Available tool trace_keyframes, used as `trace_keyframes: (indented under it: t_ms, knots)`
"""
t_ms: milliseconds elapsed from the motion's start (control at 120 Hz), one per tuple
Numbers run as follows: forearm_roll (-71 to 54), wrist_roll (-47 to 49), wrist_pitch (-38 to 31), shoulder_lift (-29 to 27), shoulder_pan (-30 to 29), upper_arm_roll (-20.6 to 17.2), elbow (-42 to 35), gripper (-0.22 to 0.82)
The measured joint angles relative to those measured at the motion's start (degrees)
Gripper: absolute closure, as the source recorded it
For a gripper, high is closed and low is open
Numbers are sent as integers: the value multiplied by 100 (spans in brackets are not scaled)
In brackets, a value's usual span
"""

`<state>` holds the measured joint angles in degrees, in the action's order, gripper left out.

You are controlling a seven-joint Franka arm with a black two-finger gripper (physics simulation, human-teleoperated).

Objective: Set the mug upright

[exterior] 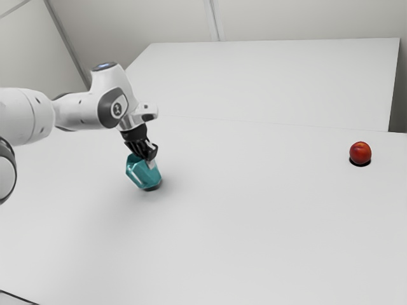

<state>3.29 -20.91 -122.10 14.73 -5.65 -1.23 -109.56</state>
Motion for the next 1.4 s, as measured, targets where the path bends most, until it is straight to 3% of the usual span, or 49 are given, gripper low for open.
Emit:
trace_keyframes:
  t_ms: [200,425,625,858,1025,1400]
  knots:
    - [-7,215,-89,142,2,-1,0,74]
    - [39,339,-66,-76,23,-18,3,31]
    - [100,394,308,-480,29,-43,278,12]
    - [170,440,1412,-718,28,-25,1362,4]
    - [169,469,1882,-1109,25,-3,1476,2]
    - [178,488,2245,-1154,17,17,1497,0]
